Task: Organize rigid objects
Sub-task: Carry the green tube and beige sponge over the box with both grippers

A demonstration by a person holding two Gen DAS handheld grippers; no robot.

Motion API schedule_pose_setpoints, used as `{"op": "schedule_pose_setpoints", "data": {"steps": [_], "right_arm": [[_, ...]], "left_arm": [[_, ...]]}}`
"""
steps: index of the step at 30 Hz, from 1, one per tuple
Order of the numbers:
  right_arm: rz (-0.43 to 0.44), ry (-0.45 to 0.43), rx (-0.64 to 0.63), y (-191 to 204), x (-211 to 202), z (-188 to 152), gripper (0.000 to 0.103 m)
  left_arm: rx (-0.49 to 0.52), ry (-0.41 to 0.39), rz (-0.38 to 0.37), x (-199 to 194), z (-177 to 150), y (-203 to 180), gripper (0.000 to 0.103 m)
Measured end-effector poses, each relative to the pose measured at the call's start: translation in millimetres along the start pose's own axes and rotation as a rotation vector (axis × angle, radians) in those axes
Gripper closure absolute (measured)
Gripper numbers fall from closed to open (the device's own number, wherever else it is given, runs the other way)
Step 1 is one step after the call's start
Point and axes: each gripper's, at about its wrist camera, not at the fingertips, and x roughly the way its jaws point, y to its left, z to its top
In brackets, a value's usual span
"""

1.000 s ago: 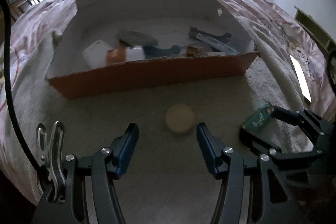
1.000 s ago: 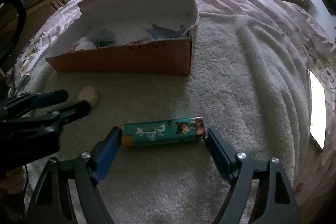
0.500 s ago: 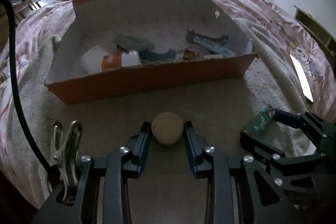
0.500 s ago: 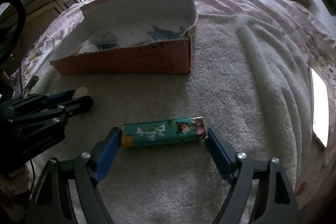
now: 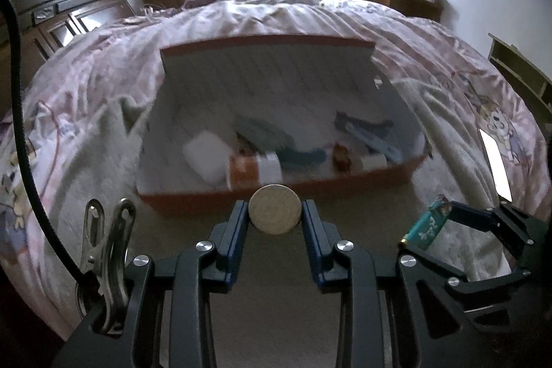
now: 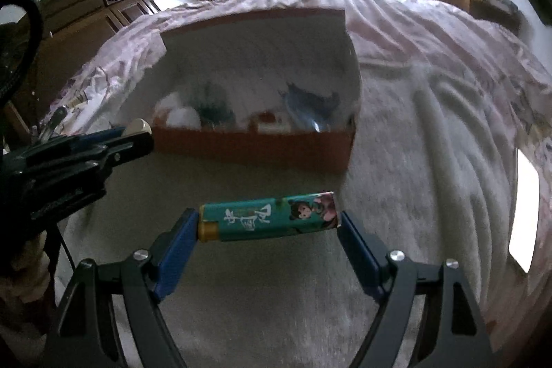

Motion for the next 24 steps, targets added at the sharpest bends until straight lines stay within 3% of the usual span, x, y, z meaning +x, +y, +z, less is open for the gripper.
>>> {"op": "schedule_pose_setpoints", "data": {"steps": [12, 24], "right_arm": [[-0.034, -0.055, -0.028, 5, 21, 56, 0.019], [-0.062, -0.052, -0.044, -5, 51, 82, 0.019]], "left_arm": [[-0.042, -0.023, 0.027, 27, 38, 18, 0.071], [-0.071, 0.017, 0.036, 68, 56, 30, 0.071]]}}
